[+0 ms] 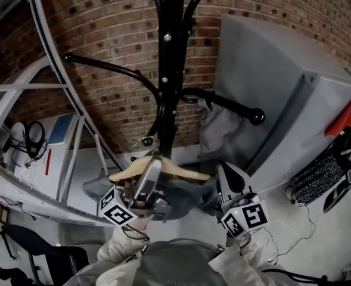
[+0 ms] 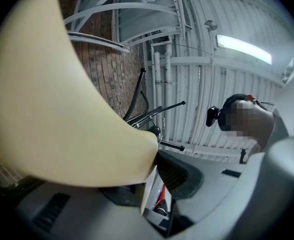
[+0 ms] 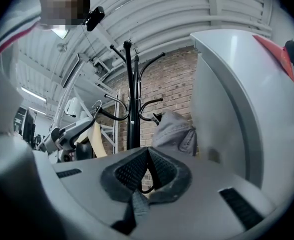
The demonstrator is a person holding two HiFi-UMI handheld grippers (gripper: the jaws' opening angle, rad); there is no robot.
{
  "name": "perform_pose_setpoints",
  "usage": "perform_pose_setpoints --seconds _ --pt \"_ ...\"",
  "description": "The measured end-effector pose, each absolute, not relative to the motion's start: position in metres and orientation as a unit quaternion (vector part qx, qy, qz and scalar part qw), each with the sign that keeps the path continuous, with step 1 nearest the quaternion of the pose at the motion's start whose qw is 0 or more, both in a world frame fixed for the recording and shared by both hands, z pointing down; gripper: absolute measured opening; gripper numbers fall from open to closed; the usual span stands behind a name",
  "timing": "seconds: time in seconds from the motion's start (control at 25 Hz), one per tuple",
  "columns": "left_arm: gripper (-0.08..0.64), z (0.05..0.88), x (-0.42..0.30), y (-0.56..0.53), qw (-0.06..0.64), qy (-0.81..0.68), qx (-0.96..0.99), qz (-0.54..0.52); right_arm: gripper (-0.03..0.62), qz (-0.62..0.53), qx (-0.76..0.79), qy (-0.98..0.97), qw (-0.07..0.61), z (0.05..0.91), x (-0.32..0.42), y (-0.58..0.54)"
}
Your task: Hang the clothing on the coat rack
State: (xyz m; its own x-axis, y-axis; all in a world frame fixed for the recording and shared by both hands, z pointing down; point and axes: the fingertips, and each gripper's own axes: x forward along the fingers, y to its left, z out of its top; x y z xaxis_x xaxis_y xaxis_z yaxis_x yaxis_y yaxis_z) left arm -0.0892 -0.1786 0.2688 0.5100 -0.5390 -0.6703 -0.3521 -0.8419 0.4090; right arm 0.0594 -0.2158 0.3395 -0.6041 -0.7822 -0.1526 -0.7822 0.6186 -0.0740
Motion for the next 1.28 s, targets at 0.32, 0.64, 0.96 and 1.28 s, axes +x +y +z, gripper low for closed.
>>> perform_pose_setpoints --seconds 0.32,0.64,0.96,1.28 --pt "0.104 0.277 -0.089 -0.199 0.119 -0.254 0.866 -0.415 0.025 0.0 -0.442 0.893 0.091 0.342 0.055 -0.225" --pt "0.104 0.286 -0.09 -0.215 0.137 -0.248 0.864 -0.415 0.025 -0.001 -0.451 0.888 0.09 0.341 0.052 -0.232" --pt "0.104 0.298 -0.092 -0.227 0.152 -0.246 0.861 -0.419 0.023 0.004 -0.46 0.884 0.084 0.342 0.049 -0.235" --pt "0.104 0.304 -0.094 -0.237 0.159 -0.245 0.861 -0.417 0.025 -0.002 -0.462 0.884 0.076 0.344 0.046 -0.24"
